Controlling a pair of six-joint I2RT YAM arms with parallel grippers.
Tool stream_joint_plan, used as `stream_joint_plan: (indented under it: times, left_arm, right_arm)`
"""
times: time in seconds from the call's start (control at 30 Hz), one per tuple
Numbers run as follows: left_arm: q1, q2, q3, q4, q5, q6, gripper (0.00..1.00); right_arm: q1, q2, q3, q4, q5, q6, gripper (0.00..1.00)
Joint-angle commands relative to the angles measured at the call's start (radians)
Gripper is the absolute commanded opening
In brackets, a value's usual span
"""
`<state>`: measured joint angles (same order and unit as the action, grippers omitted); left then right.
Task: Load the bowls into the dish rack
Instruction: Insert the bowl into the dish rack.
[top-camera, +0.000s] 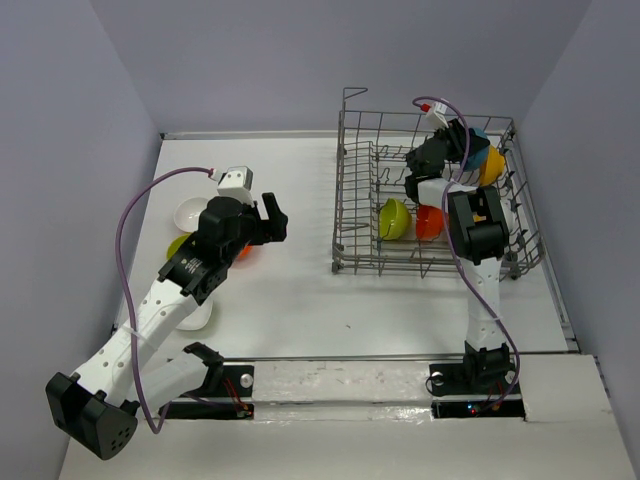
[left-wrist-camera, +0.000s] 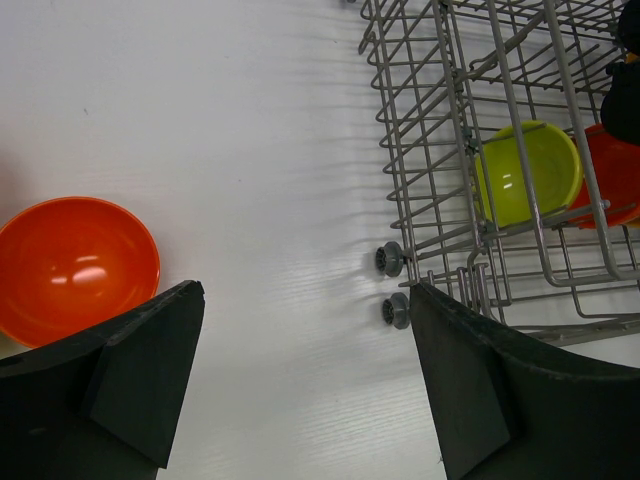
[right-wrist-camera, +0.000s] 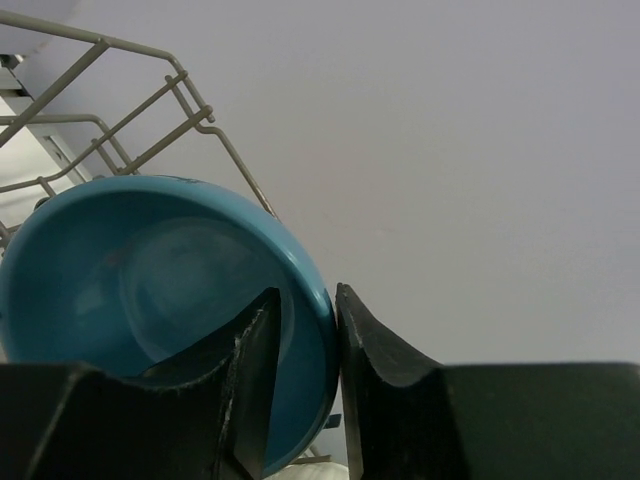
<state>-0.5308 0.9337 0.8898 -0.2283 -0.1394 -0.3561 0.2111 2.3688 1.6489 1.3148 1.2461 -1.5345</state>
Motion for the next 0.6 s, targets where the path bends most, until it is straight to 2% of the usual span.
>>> stream_joint_plan:
  times: [0.0,0.1,0.5,0.57]
  left_arm:
    - [-0.005,-0.01,-0.017,0.03,0.0,0.012,0.93]
    - [-0.006,-0.012,-0.015,0.03,0.001,0.014,0.93]
    - [-0.006,-0.012,-0.017,0.029,0.0,0.012,0.93]
    - [-0.006,-0.012,-0.017,0.029,0.0,0.012,0.93]
  right_arm:
    - [0.008,0.049,0.0,0.028,0.007,0.048,0.35]
    - [0.008,0.047,0.0,0.021,0.009,0.053,0.4]
    - [0.017,0.041,0.002,-0.049,0.027,0.111,0.41]
    - [0.017,0.041,0.005,-0.069,0.032,0.128,0.45]
